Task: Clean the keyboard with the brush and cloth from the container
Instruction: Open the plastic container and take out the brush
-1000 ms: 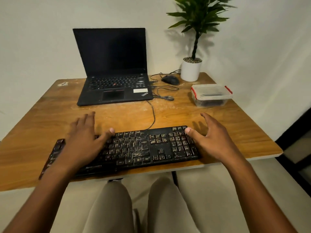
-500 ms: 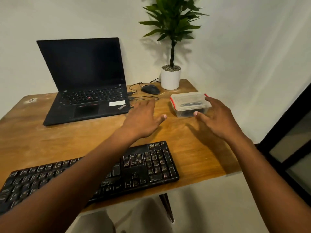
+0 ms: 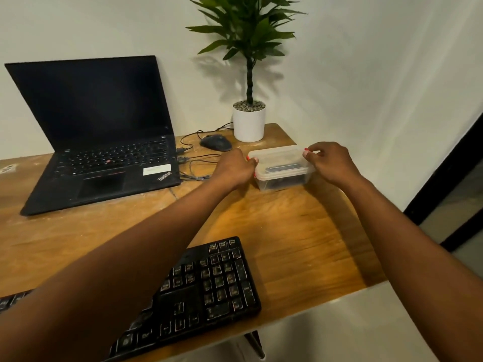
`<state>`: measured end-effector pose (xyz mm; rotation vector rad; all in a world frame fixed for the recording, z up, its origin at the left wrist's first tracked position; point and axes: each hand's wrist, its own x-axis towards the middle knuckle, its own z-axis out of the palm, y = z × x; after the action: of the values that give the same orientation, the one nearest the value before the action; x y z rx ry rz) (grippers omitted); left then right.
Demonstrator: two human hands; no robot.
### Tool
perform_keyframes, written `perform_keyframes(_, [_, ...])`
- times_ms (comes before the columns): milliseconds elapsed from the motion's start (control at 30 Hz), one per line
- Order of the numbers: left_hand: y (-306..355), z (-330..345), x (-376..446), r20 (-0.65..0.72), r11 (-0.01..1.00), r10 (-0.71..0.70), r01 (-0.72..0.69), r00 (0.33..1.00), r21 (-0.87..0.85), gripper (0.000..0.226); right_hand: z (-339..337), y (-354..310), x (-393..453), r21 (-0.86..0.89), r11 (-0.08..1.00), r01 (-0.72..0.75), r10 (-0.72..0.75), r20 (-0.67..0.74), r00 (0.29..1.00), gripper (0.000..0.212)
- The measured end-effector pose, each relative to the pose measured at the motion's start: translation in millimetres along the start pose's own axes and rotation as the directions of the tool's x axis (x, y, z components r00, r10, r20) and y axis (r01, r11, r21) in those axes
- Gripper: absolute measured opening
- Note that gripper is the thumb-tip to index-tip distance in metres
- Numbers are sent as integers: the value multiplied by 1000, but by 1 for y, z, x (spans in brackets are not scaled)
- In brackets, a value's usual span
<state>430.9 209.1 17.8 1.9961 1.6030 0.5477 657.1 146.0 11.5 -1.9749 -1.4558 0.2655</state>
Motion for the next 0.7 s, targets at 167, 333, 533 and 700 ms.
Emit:
perform_keyframes(167, [4, 7, 1, 92, 958, -79, 102, 993, -270, 21, 4, 6, 11, 10, 998, -63, 63, -39, 997, 28])
perform_keyframes(333, [12, 8, -10, 124, 942, -84, 119, 989, -314, 21, 0, 7, 6, 12, 997, -78, 79, -70, 994, 31])
perform_keyframes(533, [16, 7, -39, 176, 917, -67, 131, 982, -377, 22, -19, 13, -22, 24, 998, -63, 65, -89, 994, 30])
perform_keyframes(700, [18, 12, -61, 200, 909, -50, 127, 979, -397, 22, -24, 23, -48, 1, 996, -89, 89, -78, 993, 30])
